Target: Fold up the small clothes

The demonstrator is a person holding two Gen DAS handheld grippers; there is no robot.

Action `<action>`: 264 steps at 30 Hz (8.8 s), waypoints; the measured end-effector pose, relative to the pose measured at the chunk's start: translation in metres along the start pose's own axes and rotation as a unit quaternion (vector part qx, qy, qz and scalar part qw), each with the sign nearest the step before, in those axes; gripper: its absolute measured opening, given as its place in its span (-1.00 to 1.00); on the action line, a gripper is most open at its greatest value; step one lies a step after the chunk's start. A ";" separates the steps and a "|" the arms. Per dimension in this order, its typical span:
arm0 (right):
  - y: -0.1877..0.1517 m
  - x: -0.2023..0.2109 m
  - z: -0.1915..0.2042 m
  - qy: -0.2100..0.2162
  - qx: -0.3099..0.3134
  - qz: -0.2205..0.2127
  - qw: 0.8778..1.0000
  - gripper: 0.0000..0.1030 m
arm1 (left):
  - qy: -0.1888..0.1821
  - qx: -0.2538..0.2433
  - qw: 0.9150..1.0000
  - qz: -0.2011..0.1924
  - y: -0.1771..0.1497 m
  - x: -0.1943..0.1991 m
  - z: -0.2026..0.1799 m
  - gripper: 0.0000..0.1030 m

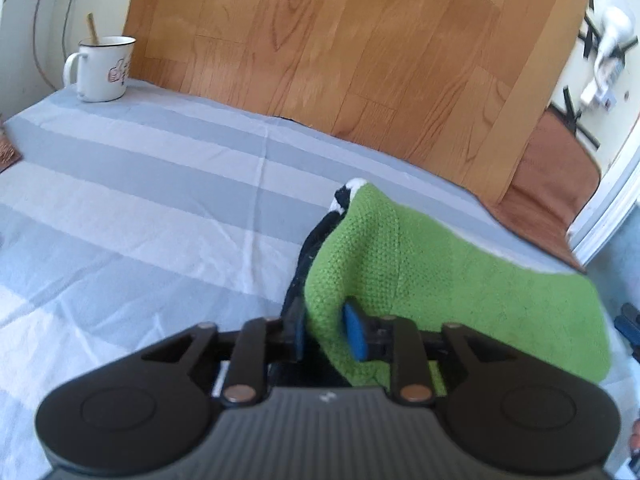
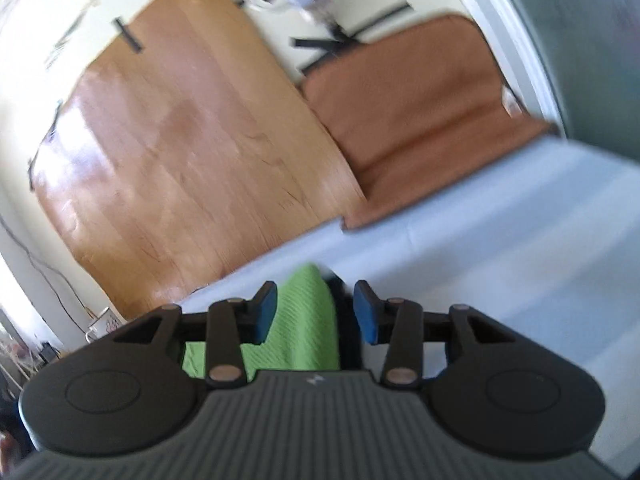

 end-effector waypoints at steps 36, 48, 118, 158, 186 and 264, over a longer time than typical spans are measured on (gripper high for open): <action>-0.056 -0.082 -0.008 0.018 -0.002 0.067 0.998 -0.99 | -0.023 -0.157 0.984 -0.085 0.015 -0.102 -0.060 -0.89; -0.056 -0.083 -0.007 0.010 0.014 0.065 0.998 -0.99 | -0.046 -0.209 0.972 -0.095 0.008 -0.092 -0.079 -0.38; -0.073 -0.071 0.036 -0.038 0.126 0.031 0.991 -0.11 | 0.006 -0.221 0.974 -0.045 0.002 -0.096 -0.065 0.90; -0.070 -0.007 -0.029 -0.060 -0.170 0.102 0.978 0.09 | -0.200 -0.067 0.977 0.010 -0.007 -0.076 -0.093 -0.03; -0.180 -0.113 0.255 0.175 0.107 0.268 0.941 -0.47 | -0.206 0.162 0.950 -0.172 0.099 -0.007 0.024 -0.21; -0.068 -0.223 0.077 0.152 0.005 0.093 0.984 -0.15 | -0.199 0.025 0.979 0.046 0.059 -0.214 -0.114 0.64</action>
Point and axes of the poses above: each gripper's, at about its wrist camera, not at the fingertips, and x roughly against the way its jaws point, z to its left, y to its top, the point moved 8 cm from there along -x, roughly the way its jaws point, and after that the axes turned 15 degrees about -z, right-handed, at the moved point
